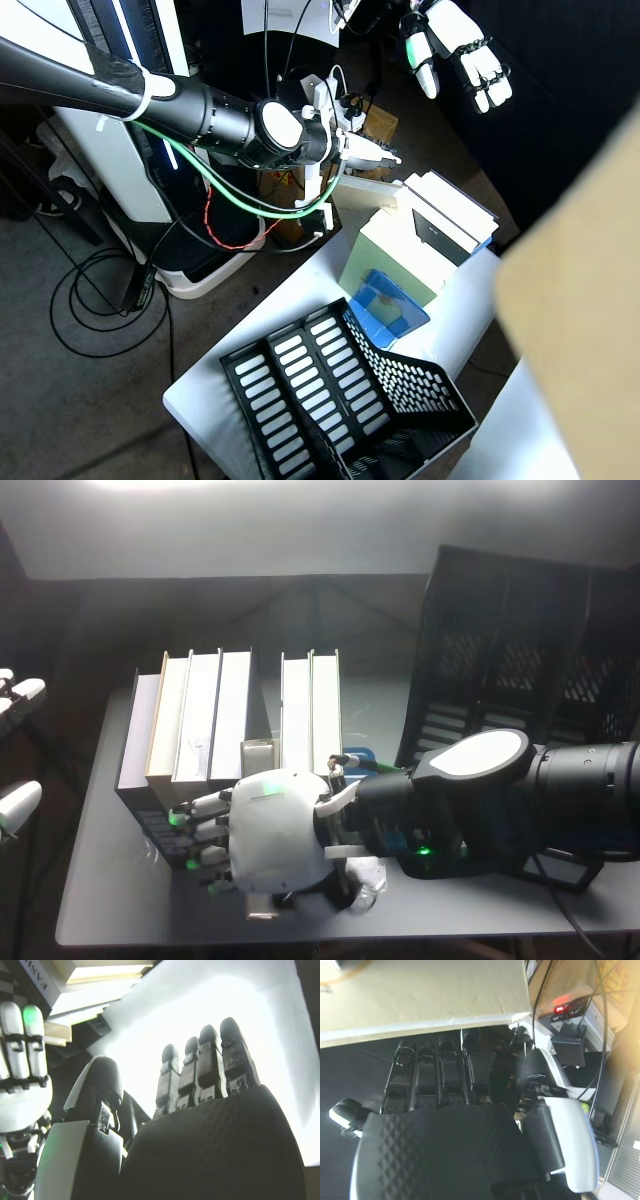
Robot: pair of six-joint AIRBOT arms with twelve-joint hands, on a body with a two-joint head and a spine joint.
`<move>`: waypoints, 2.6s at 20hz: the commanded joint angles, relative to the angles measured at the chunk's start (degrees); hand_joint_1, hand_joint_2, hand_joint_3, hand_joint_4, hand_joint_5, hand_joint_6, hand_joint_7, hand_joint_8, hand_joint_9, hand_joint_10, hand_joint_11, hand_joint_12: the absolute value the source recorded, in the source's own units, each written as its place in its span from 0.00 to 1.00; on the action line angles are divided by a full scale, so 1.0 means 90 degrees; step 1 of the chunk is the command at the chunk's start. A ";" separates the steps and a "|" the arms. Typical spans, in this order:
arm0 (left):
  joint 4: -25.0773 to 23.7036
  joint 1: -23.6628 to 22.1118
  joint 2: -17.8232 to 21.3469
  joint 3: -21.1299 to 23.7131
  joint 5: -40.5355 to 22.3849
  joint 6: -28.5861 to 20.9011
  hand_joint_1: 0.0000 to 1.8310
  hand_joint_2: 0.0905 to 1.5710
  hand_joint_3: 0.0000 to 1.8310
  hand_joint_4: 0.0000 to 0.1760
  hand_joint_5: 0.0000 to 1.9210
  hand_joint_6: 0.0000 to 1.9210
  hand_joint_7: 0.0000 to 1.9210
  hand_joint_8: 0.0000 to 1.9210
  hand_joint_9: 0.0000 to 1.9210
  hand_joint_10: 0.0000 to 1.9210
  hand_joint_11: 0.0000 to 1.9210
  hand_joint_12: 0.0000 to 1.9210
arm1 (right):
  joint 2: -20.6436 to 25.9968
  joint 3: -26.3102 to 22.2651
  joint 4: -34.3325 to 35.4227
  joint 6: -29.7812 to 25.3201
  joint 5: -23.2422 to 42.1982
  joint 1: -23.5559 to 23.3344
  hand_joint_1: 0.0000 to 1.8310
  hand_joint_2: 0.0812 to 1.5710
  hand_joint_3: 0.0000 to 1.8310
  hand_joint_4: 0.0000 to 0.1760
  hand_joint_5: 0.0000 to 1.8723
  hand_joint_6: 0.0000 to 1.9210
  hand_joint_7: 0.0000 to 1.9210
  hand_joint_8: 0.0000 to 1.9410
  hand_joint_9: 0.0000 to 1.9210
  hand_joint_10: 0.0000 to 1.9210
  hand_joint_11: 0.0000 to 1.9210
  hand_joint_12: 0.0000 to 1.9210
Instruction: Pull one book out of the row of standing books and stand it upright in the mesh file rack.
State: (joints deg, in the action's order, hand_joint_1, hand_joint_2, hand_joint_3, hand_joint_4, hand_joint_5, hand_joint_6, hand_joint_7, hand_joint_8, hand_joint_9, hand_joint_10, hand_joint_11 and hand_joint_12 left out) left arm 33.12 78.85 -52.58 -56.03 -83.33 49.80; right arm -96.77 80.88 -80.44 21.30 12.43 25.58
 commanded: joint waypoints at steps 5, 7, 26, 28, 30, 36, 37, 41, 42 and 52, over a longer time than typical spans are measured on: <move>0.0048 0.0009 -0.0039 -0.0072 -0.0859 -0.0028 0.26 0.94 0.00 0.17 0.07 0.00 0.03 0.00 0.03 0.00 0.00 0.00 | -0.0066 0.0075 0.0077 0.0163 0.0113 0.0072 0.66 0.77 0.00 0.00 0.37 0.01 0.24 0.01 0.19 0.02 0.00 0.20; 0.0053 0.0009 -0.0064 -0.0085 -0.0874 -0.0045 0.25 0.94 0.00 0.20 0.07 0.00 0.03 0.00 0.04 0.00 0.01 0.00 | -0.0066 0.0110 0.0022 0.0163 0.0048 0.0106 0.66 0.74 0.00 0.00 0.36 0.02 0.23 0.02 0.18 0.02 0.00 0.28; 0.0086 0.0013 -0.0115 -0.0095 -0.0968 -0.0090 0.23 0.98 0.01 0.17 0.06 0.00 0.04 0.00 0.04 0.00 0.00 0.00 | -0.0666 0.0984 0.0024 0.0087 -0.0338 0.0248 0.74 0.53 0.33 0.00 0.54 0.51 0.47 0.81 0.39 0.80 0.20 1.00; 0.0113 0.0034 -0.0119 -0.0094 -0.0977 -0.0090 0.24 0.98 0.00 0.16 0.08 0.00 0.05 0.00 0.03 0.00 0.00 0.00 | -0.0666 0.0986 0.0004 0.0078 -0.0337 0.0248 0.67 0.35 0.52 0.00 0.60 0.57 0.58 0.89 0.48 0.90 0.39 1.00; 0.0142 0.0061 -0.0132 -0.0095 -0.1005 -0.0100 0.24 0.97 0.00 0.18 0.08 0.00 0.04 0.00 0.02 0.00 0.00 0.00 | -0.0666 0.0969 -0.0071 0.0078 -0.0293 0.0248 0.70 0.56 0.20 0.00 0.62 0.26 0.49 0.74 0.47 0.94 0.39 1.00; 0.0192 0.0105 -0.0133 -0.0078 -0.1094 -0.0121 0.24 0.96 0.00 0.19 0.08 0.00 0.04 0.00 0.02 0.00 0.00 0.00 | -0.0463 0.0718 -0.1225 -0.0811 -0.0160 0.0090 0.67 0.47 0.25 0.00 0.66 0.33 0.60 0.89 0.50 0.99 0.45 1.00; 0.0210 0.0110 -0.0133 -0.0069 -0.1114 -0.0121 0.23 0.96 0.00 0.25 0.08 0.00 0.04 0.00 0.01 0.00 0.00 0.00 | -0.0357 0.0597 -0.1226 -0.0814 -0.0113 0.0050 0.67 0.50 0.21 0.00 0.65 0.33 0.58 0.86 0.48 0.98 0.44 1.00; 0.0236 0.0112 -0.0136 -0.0055 -0.1142 -0.0121 0.22 0.96 0.00 0.33 0.07 0.00 0.02 0.00 0.00 0.00 0.03 0.01 | 0.0008 0.0203 -0.1225 -0.0866 0.0100 -0.0063 0.69 0.67 0.03 0.00 0.65 0.18 0.48 0.72 0.43 0.92 0.38 1.00; 0.0238 0.0112 -0.0136 -0.0055 -0.1156 -0.0122 0.25 0.95 0.01 0.26 0.08 0.00 0.03 0.00 0.00 0.00 0.01 0.19 | 0.0121 0.0107 -0.1199 -0.0890 0.0182 -0.0107 0.67 0.61 0.00 0.00 0.70 0.20 0.54 0.82 0.45 0.95 0.42 1.00; 0.0237 0.0110 -0.0137 -0.0063 -0.1219 -0.0164 0.20 0.96 0.00 0.21 0.09 0.00 0.04 0.00 0.01 0.00 0.00 0.00 | 0.1146 -0.0702 -0.1152 -0.1039 0.1028 -0.0673 0.74 0.75 0.00 0.00 0.48 0.46 0.43 0.76 0.34 0.78 0.29 0.84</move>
State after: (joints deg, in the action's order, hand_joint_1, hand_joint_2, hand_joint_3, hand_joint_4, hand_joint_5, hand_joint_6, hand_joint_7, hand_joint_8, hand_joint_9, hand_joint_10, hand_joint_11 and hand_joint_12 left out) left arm 34.92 79.81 -53.71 -56.47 -86.80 48.45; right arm -86.91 74.54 -92.14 11.70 20.91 20.21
